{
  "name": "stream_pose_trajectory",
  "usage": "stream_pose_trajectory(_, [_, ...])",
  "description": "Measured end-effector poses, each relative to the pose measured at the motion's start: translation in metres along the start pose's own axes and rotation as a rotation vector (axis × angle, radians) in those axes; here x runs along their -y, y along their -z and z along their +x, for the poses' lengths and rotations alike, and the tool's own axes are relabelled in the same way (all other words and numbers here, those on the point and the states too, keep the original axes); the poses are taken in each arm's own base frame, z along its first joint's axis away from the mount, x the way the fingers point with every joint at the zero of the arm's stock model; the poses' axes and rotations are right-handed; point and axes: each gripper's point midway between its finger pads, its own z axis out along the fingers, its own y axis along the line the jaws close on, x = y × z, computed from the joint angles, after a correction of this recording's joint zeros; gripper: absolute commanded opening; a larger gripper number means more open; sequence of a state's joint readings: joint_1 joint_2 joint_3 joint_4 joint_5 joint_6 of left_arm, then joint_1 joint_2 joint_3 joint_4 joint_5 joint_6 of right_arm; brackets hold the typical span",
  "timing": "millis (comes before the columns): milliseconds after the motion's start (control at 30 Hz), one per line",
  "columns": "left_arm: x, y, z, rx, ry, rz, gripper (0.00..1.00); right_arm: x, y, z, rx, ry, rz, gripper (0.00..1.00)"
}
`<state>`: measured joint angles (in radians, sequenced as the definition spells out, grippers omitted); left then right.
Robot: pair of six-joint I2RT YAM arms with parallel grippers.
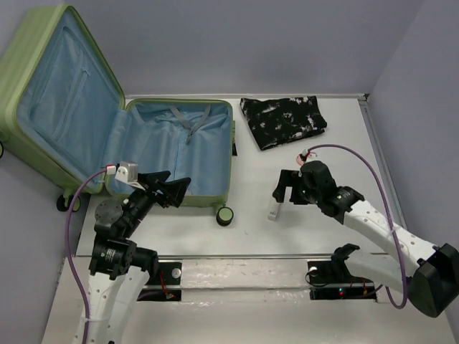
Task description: Pack the luggage
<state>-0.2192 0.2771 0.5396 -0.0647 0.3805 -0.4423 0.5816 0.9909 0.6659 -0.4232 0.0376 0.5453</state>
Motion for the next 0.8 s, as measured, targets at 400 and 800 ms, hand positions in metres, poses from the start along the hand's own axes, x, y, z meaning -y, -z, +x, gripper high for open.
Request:
stream_pose_trajectory(400, [0.0,0.001,0.001,-0.002,0.001,-0.001,0.99,0.022,-0.036,0.016,-0.048,0.059,0.252,1.0])
stream_pose_trajectory(800, [0.001,0.002,0.0,0.003,-0.001,0.002,0.99,0.031,-0.071,0.039,-0.125,0.071,0.327,0.85])
